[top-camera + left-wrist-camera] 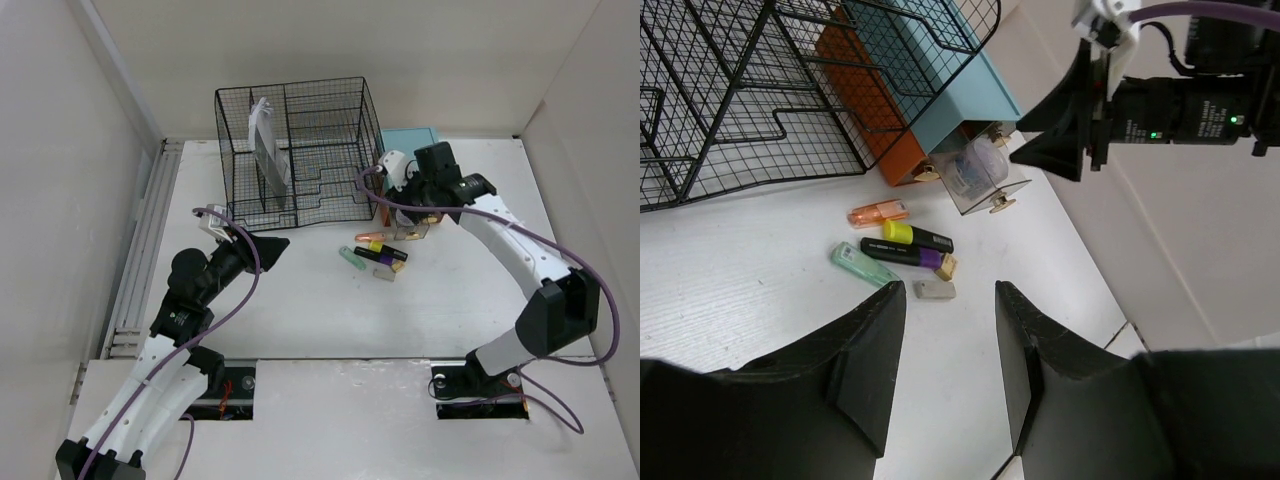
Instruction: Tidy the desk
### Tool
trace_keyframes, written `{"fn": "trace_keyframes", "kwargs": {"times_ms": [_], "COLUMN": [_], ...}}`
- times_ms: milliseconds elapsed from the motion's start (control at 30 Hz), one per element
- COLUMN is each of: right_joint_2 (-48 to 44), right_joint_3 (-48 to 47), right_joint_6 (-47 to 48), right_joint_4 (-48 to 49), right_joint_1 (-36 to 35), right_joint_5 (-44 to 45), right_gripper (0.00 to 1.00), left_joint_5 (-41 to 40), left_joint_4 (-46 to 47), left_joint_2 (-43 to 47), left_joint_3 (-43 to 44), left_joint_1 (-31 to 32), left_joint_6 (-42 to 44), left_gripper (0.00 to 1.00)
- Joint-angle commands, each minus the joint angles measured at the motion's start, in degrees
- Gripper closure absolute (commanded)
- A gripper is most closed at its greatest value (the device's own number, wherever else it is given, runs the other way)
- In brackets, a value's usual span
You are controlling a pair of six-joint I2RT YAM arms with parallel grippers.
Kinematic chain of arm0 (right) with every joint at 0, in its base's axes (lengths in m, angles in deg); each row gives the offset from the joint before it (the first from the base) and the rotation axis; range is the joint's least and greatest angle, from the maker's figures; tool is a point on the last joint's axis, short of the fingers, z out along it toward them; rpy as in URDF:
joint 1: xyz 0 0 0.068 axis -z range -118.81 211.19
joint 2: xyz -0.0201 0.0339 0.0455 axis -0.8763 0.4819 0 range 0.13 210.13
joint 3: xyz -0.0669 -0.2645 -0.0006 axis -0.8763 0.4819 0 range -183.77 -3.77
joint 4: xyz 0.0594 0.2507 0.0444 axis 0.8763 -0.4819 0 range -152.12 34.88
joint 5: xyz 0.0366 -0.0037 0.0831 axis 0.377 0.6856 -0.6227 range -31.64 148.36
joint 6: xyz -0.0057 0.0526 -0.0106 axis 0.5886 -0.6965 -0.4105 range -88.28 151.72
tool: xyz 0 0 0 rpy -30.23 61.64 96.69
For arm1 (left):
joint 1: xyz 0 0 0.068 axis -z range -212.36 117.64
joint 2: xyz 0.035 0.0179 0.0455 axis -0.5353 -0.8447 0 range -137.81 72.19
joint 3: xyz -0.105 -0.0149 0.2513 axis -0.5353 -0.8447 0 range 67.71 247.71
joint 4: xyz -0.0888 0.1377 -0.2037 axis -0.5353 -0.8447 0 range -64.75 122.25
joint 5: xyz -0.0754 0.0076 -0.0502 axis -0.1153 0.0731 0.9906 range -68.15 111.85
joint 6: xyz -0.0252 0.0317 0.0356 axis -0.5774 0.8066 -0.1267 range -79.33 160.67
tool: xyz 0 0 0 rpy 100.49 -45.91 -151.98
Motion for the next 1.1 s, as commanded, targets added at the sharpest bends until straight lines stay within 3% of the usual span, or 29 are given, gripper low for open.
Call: {"fn": "trace_keyframes", "kwargs": {"times_ms": [0, 100, 267, 367, 500, 700, 1067], "right_joint_2": [-4.88, -6.81, -7.43, -5.6, -1.11, 3.36, 4.52], "right_joint_3": [0.54, 2.02, 1.42, 1.41, 0.89, 4.66, 14.68], "right_joint_6": [-0.2, 3.75, 21.4, 29.41, 31.27, 22.85, 8.26], "right_joint_4": [3.57, 2.7, -13.34, -17.77, -21.04, -9.28, 25.07], "right_joint_1": [0.13, 1.19, 3.73, 5.05, 5.05, 5.58, 1.72], "right_joint_5": [-3.54, -8.99, -25.61, -25.63, -22.72, -16.07, 2.74], "right_gripper": [0.54, 1.0, 1.0, 1.0, 1.0, 1.0, 1.0], "left_joint_5": [0.93, 0.93, 0.93, 0.93, 0.93, 0.93, 0.93], "left_joint_4": [2.84, 2.84, 2.84, 2.84, 3.45, 3.46, 3.46], "left_joint_2": [0.83, 0.83, 0.83, 0.83, 0.83, 0.83, 1.36], "left_joint_3": [-0.09, -0.09, -0.09, -0.09, -0.61, -0.62, -1.66], "left_joint_1": [0.21, 0.21, 0.21, 0.21, 0.21, 0.21, 0.21], "left_joint_6": [0.36, 0.36, 0.36, 0.36, 0.36, 0.36, -0.17], "left_gripper": [0.62, 0.62, 0.63, 0.63, 0.63, 0.63, 0.63]}}
